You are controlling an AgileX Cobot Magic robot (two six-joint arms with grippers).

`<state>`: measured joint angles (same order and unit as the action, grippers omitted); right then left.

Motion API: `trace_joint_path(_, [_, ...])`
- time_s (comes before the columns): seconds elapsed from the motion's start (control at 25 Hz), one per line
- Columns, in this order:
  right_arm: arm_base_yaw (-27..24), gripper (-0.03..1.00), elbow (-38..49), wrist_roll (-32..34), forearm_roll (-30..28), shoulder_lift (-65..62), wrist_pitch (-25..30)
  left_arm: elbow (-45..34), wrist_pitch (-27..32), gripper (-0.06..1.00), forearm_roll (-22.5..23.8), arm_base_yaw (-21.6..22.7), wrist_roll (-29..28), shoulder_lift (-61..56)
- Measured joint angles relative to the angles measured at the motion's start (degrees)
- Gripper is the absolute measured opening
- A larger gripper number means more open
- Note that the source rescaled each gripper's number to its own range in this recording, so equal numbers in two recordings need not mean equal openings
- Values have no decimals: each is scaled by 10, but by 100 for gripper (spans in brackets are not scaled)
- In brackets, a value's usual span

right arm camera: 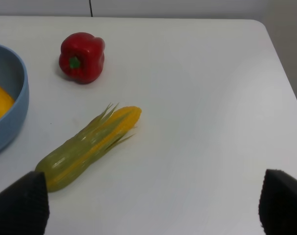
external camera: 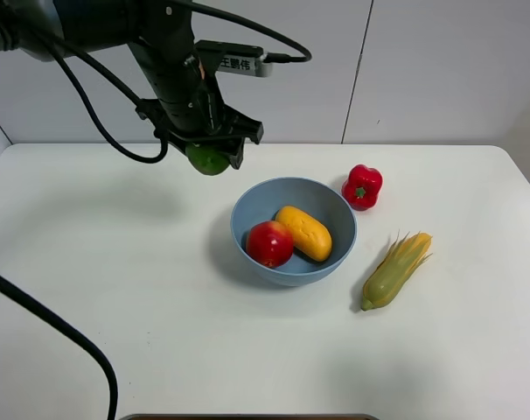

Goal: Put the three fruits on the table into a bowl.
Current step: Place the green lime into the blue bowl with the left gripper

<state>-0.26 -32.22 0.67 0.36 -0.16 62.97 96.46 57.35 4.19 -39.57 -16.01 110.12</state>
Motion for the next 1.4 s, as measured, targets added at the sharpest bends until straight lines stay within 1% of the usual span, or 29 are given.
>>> trace_joint_path(0.2, [0,74,0,0,0,0,0,0,-18,0,-1,-54,-2,1])
trace_joint_path(0.4, [0,74,0,0,0,0,0,0,-75,0,-1,-84,-3,25])
trace_joint_path(0.64, [0,74,0,0,0,0,0,0,-142,0,-1,-89,-3,76])
trace_joint_path(0.92, [0,74,0,0,0,0,0,0,-195,0,2,-89,-3,120])
trace_joint_path(1.08, [0,74,0,0,0,0,0,0,-208,0,2,-89,-3,136])
trace_joint_path(1.28, [0,74,0,0,0,0,0,0,-211,0,2,-89,-3,138])
trace_joint_path(1.32, [0,74,0,0,0,0,0,0,-211,5,2,-89,-3,138])
trace_joint_path(1.36, [0,74,0,0,0,0,0,0,-211,17,2,-89,-3,138])
trace_joint_path(1.4, [0,74,0,0,0,0,0,0,-210,34,2,-89,-3,138])
